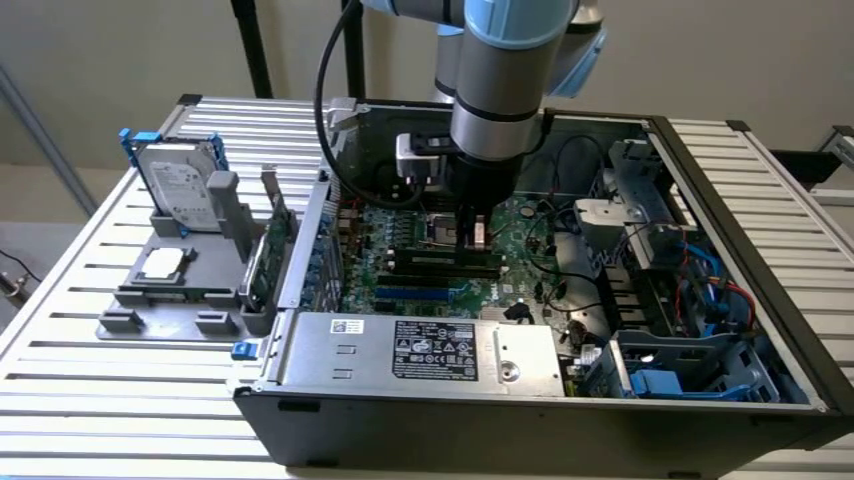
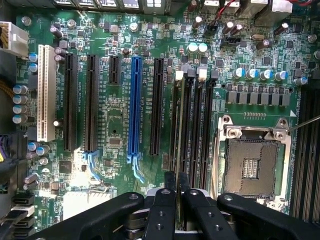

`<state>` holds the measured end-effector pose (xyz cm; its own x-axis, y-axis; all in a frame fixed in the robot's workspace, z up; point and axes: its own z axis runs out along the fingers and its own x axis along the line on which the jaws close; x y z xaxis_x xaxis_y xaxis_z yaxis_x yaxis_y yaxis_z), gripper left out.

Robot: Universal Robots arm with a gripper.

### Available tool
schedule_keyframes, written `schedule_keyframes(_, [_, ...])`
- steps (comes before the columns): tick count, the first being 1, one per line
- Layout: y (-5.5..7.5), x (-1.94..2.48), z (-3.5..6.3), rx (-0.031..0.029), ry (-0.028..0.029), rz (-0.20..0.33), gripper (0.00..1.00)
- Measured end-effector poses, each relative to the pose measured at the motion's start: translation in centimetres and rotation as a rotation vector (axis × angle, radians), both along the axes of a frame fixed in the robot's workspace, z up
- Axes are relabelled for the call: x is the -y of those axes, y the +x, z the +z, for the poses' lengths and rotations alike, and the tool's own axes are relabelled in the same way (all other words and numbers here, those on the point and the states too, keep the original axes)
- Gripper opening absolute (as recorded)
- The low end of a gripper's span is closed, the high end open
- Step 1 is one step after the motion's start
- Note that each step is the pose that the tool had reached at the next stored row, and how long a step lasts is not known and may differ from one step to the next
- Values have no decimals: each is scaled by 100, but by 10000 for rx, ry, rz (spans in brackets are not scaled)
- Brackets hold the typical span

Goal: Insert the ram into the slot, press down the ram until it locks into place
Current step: 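Insert the ram into the slot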

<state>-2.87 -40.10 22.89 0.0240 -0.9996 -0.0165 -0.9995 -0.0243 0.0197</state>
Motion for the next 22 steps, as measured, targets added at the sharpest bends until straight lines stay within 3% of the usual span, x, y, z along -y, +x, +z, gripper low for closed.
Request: schedule_keyframes(22, [-11, 9, -6, 11, -12, -27, 13])
